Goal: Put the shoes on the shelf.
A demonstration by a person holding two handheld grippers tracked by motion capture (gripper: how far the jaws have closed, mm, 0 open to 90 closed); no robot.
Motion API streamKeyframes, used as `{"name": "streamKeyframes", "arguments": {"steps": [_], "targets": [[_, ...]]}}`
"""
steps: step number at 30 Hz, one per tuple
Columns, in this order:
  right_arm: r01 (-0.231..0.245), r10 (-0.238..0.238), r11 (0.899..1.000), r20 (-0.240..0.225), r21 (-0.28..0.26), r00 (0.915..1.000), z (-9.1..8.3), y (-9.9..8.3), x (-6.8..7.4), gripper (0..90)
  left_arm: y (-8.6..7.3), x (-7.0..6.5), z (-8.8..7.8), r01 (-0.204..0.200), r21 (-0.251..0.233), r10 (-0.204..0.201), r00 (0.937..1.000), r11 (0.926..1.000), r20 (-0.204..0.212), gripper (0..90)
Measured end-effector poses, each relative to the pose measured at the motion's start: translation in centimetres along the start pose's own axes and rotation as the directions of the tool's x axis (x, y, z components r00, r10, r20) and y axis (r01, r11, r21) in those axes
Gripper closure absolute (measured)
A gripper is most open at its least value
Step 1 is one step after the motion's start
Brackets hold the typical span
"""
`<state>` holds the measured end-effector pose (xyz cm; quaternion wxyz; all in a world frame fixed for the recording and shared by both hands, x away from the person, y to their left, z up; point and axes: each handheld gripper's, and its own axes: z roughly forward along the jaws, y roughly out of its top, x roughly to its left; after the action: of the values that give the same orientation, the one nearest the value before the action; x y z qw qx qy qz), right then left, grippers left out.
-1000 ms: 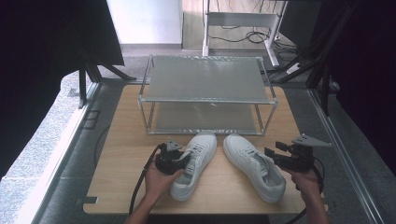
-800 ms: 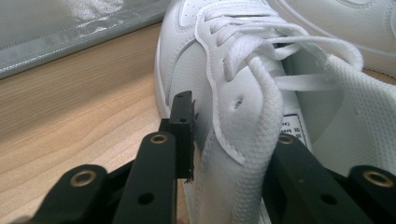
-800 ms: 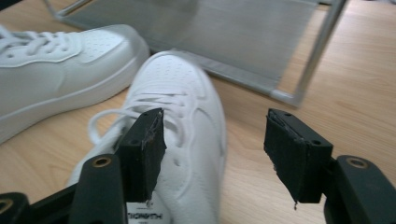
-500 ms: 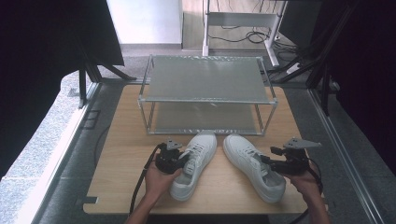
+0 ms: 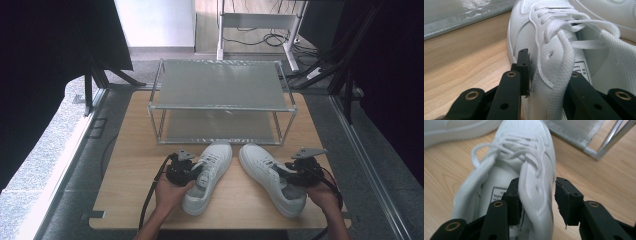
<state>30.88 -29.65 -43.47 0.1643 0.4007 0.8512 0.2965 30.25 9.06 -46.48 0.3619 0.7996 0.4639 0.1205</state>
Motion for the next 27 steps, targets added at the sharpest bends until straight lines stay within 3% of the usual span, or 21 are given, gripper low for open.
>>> {"name": "streamKeyframes", "arguments": {"steps": [4, 9, 13, 15, 19, 27], "targets": [[-0.004, 0.003, 1.0, 0.026, 0.023, 0.9997, 0.2, -0.2, -0.1, 59.5, 0.0, 0.0, 0.0, -0.004, 0.0, 0.004, 1.0, 1.0, 0.0, 75.4], [0.019, -0.027, 0.996, 0.09, 0.089, 0.9956, 1.7, -0.2, 0.1, 63.7, 0.0, 0.0, 0.0, -0.005, 0.0, 0.005, 1.0, 1.0, 0.002, 75.3], [0.012, -0.019, 0.996, 0.073, 0.09, 0.9971, 2.1, -0.1, -0.3, 65.6, 0.0, 0.0, 0.0, -0.005, 0.0, 0.005, 1.0, 1.0, 0.003, 75.3], [0.01, -0.013, 0.996, 0.036, 0.093, 0.9993, 2.4, -0.2, -0.7, 71.0, 0.0, 0.0, 0.0, -0.001, 0.001, 0.001, 1.0, 1.0, 0.003, 75.3], [-0.008, 0.006, 0.996, 0.017, 0.087, 0.9998, 2.6, -0.3, -0.9, 75.5, 0.0, 0.1, 0.0, 0.004, -0.002, -0.004, 1.0, 1.0, 0.009, 75.3], [-0.046, 0.043, 0.996, 0.04, 0.081, 0.9983, 2.7, -0.5, -0.9, 85.2, -0.4, 0.1, 0.0, 0.016, -0.05, -0.016, 0.9999, 0.9986, -0.001, 79.5]]}}
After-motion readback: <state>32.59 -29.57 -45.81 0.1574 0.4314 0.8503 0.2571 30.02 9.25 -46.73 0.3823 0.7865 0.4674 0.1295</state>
